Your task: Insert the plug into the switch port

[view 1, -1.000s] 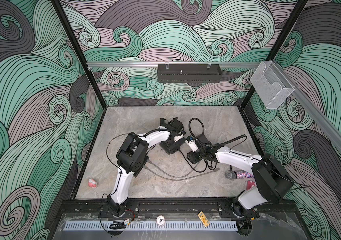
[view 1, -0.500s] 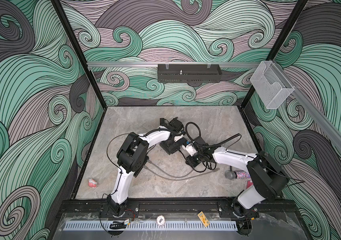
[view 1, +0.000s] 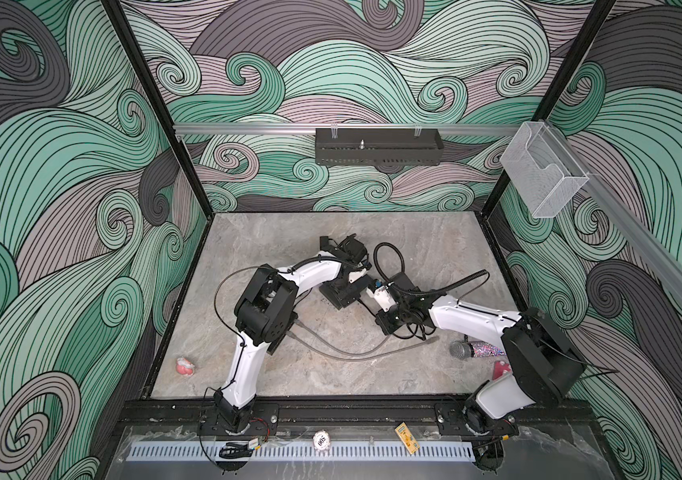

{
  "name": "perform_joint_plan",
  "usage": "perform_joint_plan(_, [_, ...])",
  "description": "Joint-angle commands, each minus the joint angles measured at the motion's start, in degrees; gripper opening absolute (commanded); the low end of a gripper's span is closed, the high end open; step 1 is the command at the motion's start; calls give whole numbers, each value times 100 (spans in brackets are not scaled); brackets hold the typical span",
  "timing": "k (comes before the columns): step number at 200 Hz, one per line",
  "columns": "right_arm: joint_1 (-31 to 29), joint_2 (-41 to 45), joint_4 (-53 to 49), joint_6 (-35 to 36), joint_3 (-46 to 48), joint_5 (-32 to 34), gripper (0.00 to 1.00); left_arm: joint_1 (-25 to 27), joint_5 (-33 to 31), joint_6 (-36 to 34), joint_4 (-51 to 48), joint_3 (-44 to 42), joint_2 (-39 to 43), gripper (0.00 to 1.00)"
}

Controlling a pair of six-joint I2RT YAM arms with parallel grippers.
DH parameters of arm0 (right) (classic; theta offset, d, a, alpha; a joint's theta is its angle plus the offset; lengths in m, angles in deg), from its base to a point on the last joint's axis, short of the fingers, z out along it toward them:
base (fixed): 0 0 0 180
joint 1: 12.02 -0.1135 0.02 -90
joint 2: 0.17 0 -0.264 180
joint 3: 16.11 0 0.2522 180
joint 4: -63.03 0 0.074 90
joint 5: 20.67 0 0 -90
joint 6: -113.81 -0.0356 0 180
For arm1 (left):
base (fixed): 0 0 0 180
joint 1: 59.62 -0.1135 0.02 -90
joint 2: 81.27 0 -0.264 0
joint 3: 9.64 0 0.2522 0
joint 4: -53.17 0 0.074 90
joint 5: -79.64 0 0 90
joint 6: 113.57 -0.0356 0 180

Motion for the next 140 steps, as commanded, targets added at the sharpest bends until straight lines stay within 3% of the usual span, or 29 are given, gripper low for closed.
perform_joint_plan(1, [-21, 95, -77, -66, 82, 61, 0, -170, 24, 178, -319, -99, -462, 99])
perform_joint_plan(16, [-17, 103, -50, -68, 80, 125, 0, -168, 47, 213, -341, -84, -446, 99])
perform_joint_plan(26, [-14, 116, -33, -66, 77, 188, 10, -161, 137, 242, -346, -73, -397, 99])
perform_joint_plan(43, [-11, 131, -25, -58, 41, 285, 17, -155, 364, 338, -323, -63, -241, 99])
perform_joint_plan(65, [-6, 182, -57, -57, -22, 328, 37, -145, 740, 534, -310, 12, 68, 99])
perform_joint_plan(91, [20, 362, -137, -101, -47, 390, 44, -124, 1232, 717, -253, 37, 574, 99])
perform_joint_plan(114, [80, 1049, -357, -116, -30, 675, 48, -113, 1568, 974, -60, -90, 1182, 99])
perform_joint_plan(140, [196, 2191, -714, -99, -4, 1093, 55, -113, 1984, 1446, 1095, -1137, 2449, 99])
